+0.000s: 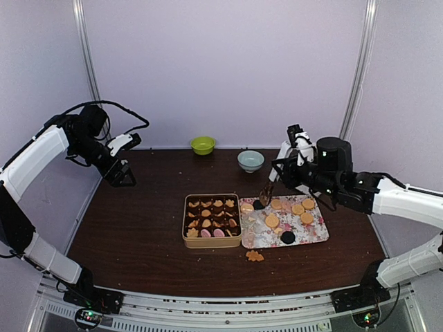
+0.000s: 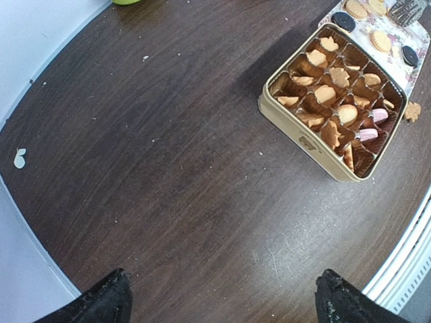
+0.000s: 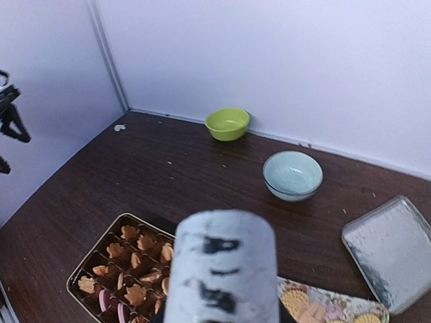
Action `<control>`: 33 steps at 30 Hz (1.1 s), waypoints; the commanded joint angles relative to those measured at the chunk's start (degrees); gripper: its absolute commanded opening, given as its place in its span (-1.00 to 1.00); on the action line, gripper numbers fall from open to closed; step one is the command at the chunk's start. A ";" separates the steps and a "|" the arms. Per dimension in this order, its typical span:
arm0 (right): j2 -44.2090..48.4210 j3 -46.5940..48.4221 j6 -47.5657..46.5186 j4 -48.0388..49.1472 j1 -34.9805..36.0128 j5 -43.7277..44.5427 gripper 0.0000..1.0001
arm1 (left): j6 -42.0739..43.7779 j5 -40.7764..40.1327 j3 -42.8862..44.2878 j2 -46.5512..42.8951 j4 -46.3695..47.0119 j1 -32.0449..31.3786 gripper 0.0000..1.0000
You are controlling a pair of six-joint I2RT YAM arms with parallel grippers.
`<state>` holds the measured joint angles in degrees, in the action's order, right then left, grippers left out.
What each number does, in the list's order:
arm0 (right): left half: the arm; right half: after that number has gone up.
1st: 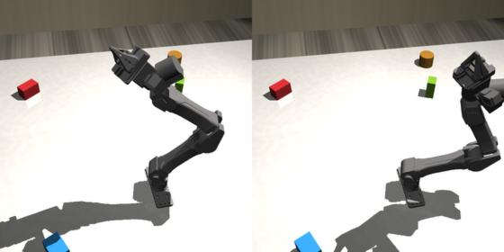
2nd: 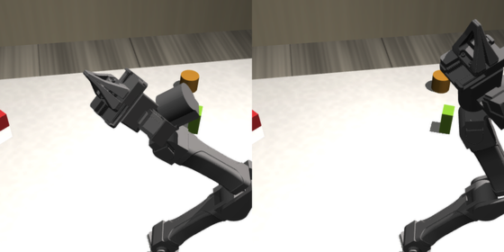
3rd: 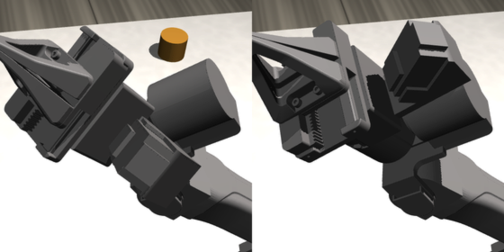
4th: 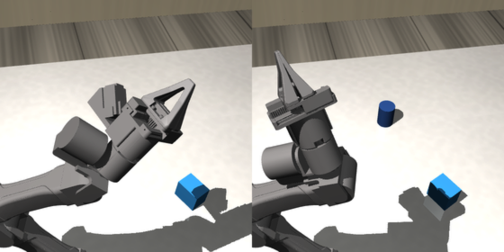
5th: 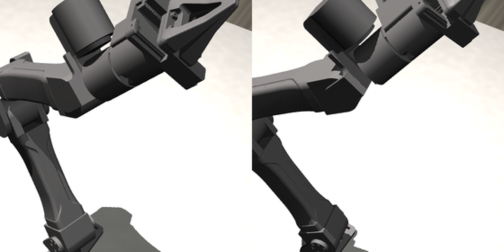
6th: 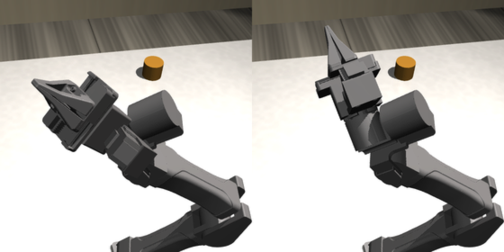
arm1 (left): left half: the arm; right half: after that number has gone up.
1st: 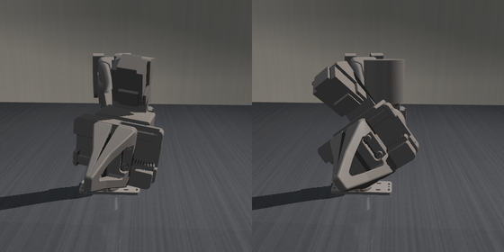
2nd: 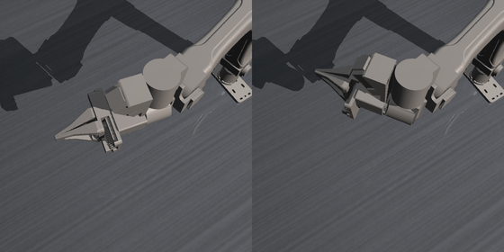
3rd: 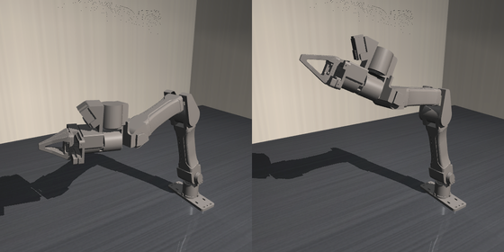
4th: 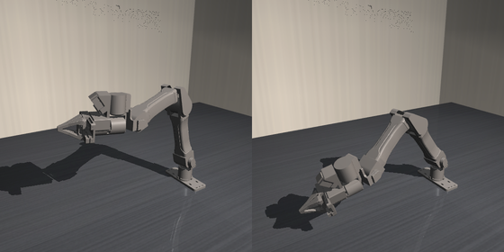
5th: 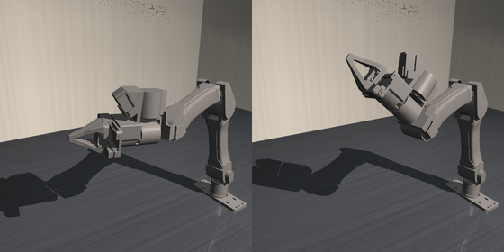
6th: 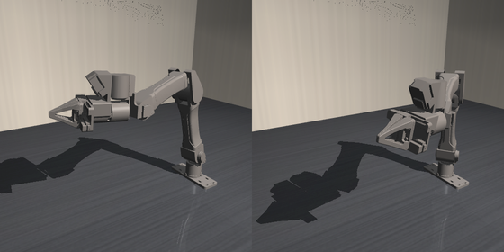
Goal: Pack the cookies
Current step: Place the clamp on the plate.
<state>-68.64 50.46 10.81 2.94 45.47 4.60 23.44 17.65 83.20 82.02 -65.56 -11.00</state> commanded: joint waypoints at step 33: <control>-10.90 -5.50 53.56 -25.19 -34.65 -11.60 0.01 | -0.77 0.38 -4.45 -2.70 5.09 0.60 0.95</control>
<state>-78.19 47.05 61.43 -24.03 11.55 -4.95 22.94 17.74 79.02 80.60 -62.57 -10.85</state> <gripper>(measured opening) 0.478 0.977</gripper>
